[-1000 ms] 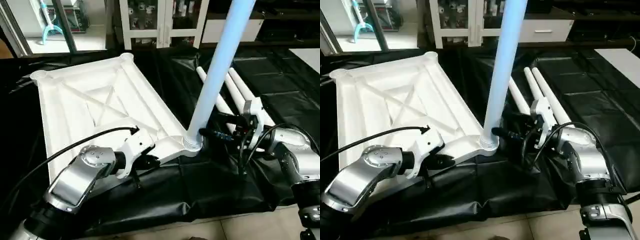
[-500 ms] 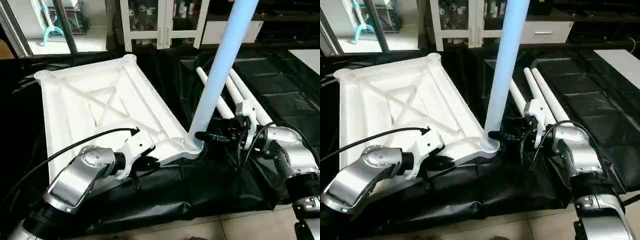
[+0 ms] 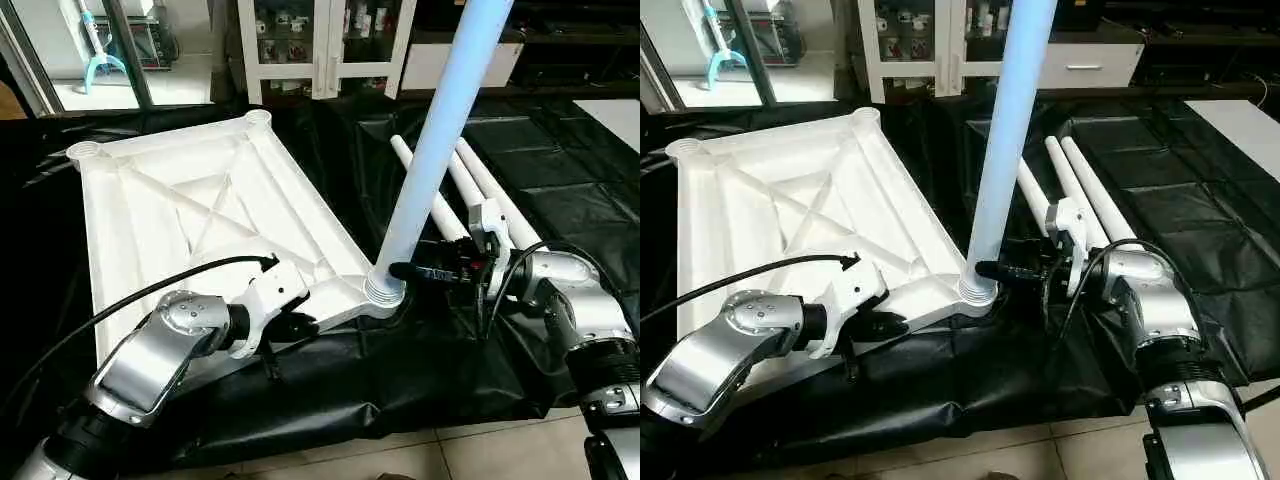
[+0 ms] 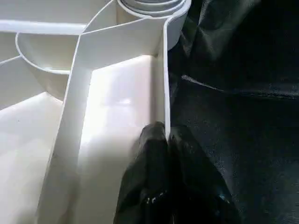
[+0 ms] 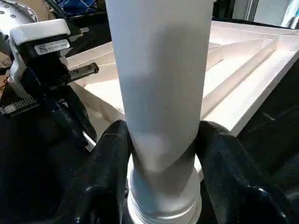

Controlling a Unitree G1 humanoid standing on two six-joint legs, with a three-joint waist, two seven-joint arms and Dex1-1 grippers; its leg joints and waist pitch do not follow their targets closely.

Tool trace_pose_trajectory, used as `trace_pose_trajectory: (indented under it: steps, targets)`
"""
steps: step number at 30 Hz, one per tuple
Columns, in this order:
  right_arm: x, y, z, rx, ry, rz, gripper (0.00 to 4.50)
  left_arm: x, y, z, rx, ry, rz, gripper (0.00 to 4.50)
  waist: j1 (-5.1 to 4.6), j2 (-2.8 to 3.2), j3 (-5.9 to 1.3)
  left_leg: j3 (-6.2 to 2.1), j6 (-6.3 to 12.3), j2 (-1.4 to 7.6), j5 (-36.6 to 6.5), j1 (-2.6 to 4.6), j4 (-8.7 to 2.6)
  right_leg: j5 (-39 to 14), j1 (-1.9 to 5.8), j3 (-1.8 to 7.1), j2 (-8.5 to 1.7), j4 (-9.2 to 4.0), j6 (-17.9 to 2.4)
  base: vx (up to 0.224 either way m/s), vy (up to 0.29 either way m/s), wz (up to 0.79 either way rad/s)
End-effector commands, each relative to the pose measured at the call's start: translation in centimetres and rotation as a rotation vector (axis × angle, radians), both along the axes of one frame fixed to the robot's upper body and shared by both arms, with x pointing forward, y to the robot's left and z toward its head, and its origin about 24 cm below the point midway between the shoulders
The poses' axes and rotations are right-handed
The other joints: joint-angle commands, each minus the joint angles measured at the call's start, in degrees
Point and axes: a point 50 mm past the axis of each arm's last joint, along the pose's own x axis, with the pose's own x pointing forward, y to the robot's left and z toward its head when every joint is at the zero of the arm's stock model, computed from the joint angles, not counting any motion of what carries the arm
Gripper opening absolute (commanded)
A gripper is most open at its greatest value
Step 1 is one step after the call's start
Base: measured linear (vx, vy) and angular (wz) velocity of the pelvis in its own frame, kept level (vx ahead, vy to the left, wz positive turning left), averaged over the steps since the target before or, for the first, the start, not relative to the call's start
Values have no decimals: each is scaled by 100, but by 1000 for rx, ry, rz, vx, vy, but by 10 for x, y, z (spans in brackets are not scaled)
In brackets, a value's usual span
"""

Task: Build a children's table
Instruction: Rotate leg to tighten

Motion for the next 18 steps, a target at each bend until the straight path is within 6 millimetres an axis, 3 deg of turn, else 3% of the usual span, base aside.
trace_pose_trajectory:
  steps: [1,5,7,11,13,15,17,18]
  targets:
    - [3,1,-9,-48,30,-61,186,-8,-14,-2,-33,46,-95,0,-5,-49,-375,-25,852,201,-34,34,-357,116,311,238,-244,-373,-1760,0,0,0]
    - [5,3,-16,-71,34,-134,186,-5,-14,-3,-29,41,-67,0,-33,-51,-341,-23,644,198,-384,38,-387,-379,296,242,-244,-429,-1653,0,0,0]
    - [10,8,-32,-86,58,-304,186,7,-17,-3,-37,12,48,0,-76,-62,-303,-27,356,198,-857,62,-427,-1033,272,246,-246,-504,-1493,0,0,0]
    - [14,15,-51,-110,104,-504,185,25,-19,-3,-37,-10,223,0,-169,-78,-276,-62,92,183,-1293,39,-469,-1736,261,233,-247,-577,-1206,0,0,0]
    - [18,24,-63,-126,132,-646,185,37,-21,-2,-38,-20,343,0,-222,-51,-266,-87,-78,168,-1570,73,-484,-2169,212,223,-253,-632,-1042,0,0,0]
    - [24,40,-74,-154,163,-812,185,51,-28,3,-59,-59,461,0,-287,-10,-255,-116,-153,148,-1736,48,-505,-2272,203,200,-251,-646,-968,0,0,0]
    - [26,47,-76,-149,175,-871,185,56,-32,5,-74,-74,495,0,-369,-26,-272,-145,-201,141,-1924,44,-508,-2373,199,176,-256,-673,-877,0,0,0]
    - [28,54,-76,-140,183,-920,185,59,-36,8,-92,-83,517,0,-401,-5,-281,-149,-173,142,-1932,28,-518,-2229,210,169,-254,-679,-850,0,0,0]
